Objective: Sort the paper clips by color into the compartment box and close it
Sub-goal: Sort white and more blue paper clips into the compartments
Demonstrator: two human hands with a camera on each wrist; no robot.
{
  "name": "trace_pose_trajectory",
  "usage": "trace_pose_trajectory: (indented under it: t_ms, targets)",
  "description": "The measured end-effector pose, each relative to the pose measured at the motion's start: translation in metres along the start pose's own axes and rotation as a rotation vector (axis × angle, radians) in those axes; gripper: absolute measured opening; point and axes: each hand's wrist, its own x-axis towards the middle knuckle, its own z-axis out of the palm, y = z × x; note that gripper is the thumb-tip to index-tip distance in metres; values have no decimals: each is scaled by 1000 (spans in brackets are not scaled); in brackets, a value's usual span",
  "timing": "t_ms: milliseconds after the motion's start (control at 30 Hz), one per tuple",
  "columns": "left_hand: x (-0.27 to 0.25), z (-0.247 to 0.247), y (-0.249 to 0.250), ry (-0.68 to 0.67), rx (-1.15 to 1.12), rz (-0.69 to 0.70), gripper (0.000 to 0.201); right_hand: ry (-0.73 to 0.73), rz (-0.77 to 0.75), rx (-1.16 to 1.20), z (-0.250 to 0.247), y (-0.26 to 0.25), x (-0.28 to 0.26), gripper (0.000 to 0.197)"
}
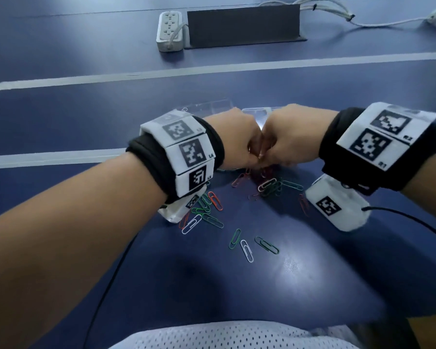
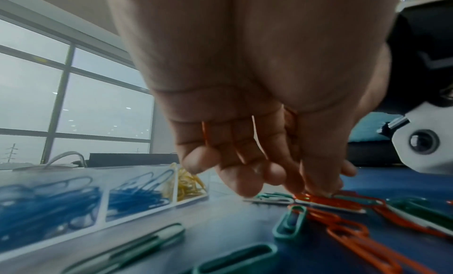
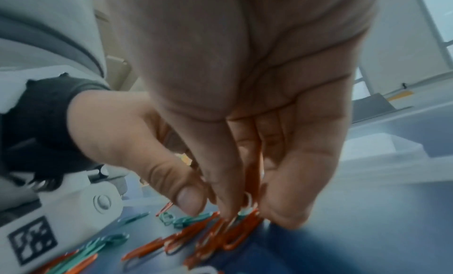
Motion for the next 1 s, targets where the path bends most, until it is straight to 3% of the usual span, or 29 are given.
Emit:
trace_pose_trajectory:
  t_ms: [133, 233, 367, 500, 700, 833, 1000]
  targets:
    - [5, 2, 7, -34, -30, 9, 20, 34, -11, 61, -6, 12, -6, 18]
    - [6, 2, 10, -61, -21, 33, 21, 61, -66, 37, -3, 17, -13, 5]
    - [6, -1, 10, -91, -15, 74, 22, 92, -95, 12, 5, 18, -24, 23]
    - [7, 1, 8, -95, 21, 98, 12, 121, -131, -34, 12, 13, -32, 16]
    - [-2, -4, 2, -56, 18, 54, 4, 91, -263, -53, 16, 5, -34, 18]
    - [-7, -6, -1, -63, -16, 28, 29, 62, -314, -56, 17, 1, -34, 17]
    - [-11, -6, -6, -92, -80, -12, 15, 70, -313, -92, 17, 3, -29, 11]
